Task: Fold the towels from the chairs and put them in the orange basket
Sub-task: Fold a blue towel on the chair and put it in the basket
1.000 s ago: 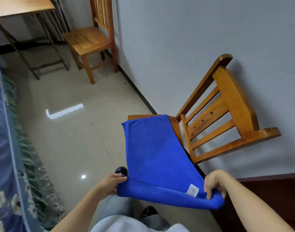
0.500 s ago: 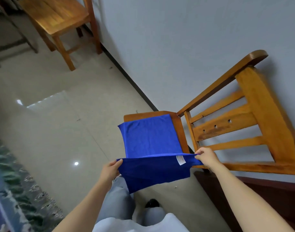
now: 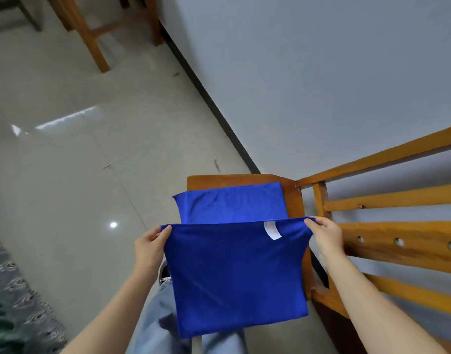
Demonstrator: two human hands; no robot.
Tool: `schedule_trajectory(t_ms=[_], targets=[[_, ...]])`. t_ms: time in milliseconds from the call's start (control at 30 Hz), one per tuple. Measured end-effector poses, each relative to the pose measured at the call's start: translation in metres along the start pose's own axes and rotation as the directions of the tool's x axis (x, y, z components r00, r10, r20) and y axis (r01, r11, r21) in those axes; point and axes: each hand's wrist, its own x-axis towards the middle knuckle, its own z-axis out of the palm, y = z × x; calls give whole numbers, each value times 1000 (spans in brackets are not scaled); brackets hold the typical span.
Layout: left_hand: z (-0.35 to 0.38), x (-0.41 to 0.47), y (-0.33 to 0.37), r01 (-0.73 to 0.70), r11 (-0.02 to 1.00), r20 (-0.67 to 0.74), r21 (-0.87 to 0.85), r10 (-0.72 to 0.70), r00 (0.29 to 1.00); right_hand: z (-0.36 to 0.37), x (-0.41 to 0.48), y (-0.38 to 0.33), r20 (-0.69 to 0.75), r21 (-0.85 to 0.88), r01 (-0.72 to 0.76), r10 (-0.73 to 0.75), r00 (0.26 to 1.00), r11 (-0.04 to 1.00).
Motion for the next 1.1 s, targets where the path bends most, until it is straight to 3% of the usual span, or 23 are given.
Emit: schedule_trajectory(t_ms=[333, 533, 633, 800, 933, 1033, 1100], targets=[[28, 94, -32, -7, 997, -57, 77, 11, 998, 78, 99, 16, 63, 60, 141, -145, 987, 988], [32, 115, -28, -16, 979, -19, 204, 21, 1000, 90, 119, 23, 118, -83, 229, -218, 969, 970], [36, 127, -22, -47, 961, 32, 273, 39, 999, 94, 130, 17, 179, -311, 420, -381, 907, 852], [40, 156, -18, -148, 883, 111, 446, 109, 988, 100, 158, 3, 409, -510, 693, -565, 717, 510], [41, 178, -10, -312, 721, 235, 618, 209, 949, 106, 174, -11, 592, -578, 761, -491, 639, 294], [45, 197, -1, -375, 651, 335, 661, 191, 923, 110, 182, -19, 651, -588, 761, -397, 647, 275], [51, 207, 4, -327, 694, 353, 642, 111, 929, 111, 186, -27, 679, -585, 762, -345, 648, 279]])
